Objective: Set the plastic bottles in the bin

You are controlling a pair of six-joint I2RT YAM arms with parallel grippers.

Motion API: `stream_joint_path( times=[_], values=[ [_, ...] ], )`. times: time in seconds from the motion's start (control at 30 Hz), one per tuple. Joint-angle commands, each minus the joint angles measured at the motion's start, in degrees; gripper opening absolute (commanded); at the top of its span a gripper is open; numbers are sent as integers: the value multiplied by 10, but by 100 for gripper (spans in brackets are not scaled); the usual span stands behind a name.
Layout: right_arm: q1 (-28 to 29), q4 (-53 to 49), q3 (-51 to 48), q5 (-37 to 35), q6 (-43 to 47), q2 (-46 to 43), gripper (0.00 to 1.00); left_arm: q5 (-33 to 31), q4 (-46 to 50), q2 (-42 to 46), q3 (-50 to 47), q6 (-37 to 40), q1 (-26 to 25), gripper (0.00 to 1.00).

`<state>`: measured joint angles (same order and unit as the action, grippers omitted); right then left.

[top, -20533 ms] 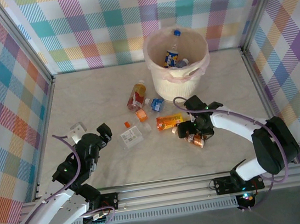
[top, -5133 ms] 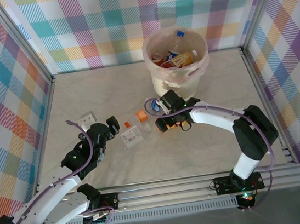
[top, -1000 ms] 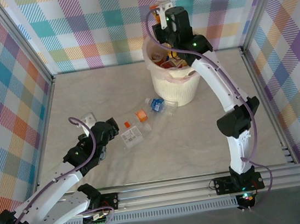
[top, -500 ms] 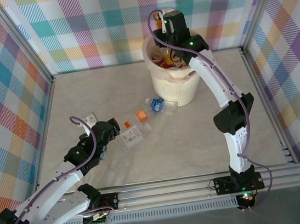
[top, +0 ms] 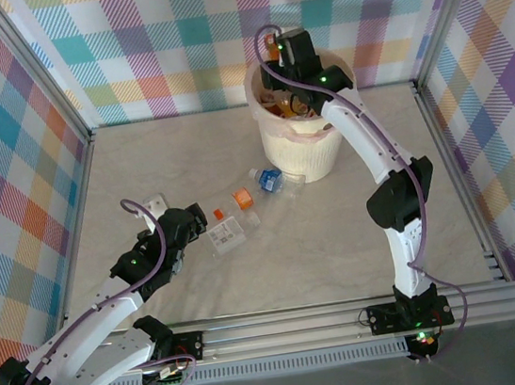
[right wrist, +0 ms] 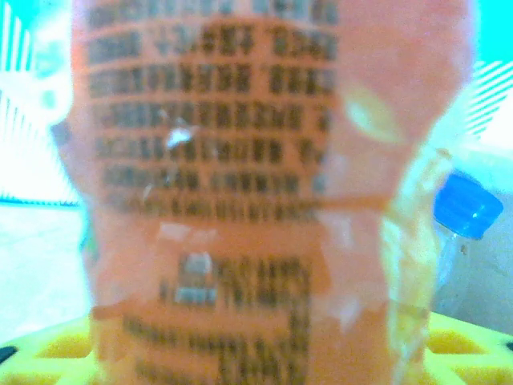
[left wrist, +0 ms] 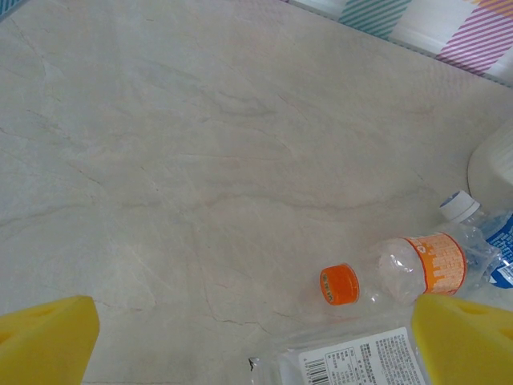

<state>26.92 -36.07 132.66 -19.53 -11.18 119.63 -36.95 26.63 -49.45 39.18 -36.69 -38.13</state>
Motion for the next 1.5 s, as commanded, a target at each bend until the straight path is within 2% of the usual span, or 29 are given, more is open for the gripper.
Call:
stream_joint_path(
  times=[0.0,0.43,0.5,0.57,0.77,0.9,1.03,1.23,1.47],
  values=[
    [-6,5,-16,-16,-14,-23,67,-2,-7,-2,15,-5,-4,100],
    [-15,27,-82,-31,-14,-78,85,1,2,-2,21,9,-4,100],
    [-15,23,-87,-33,-14,-87,90,9,4,-4,24,19,-4,100],
    [-15,19,-94,-32,-14,-100,100,23,11,-6,31,39,-3,100],
    [-16,-23,-103,-16,-21,-141,100,42,52,-18,53,98,-3,100],
    [-14,-73,-116,12,-31,-175,100,37,72,-29,59,108,-3,100],
    [-11,-85,-190,23,-45,-236,100,41,79,-41,60,116,-4,100],
    [10,-48,-375,22,-66,-378,100,40,86,-67,69,117,-4,100],
    [77,-48,-543,-21,-80,-491,100,56,61,-111,77,113,-3,100]
  ],
)
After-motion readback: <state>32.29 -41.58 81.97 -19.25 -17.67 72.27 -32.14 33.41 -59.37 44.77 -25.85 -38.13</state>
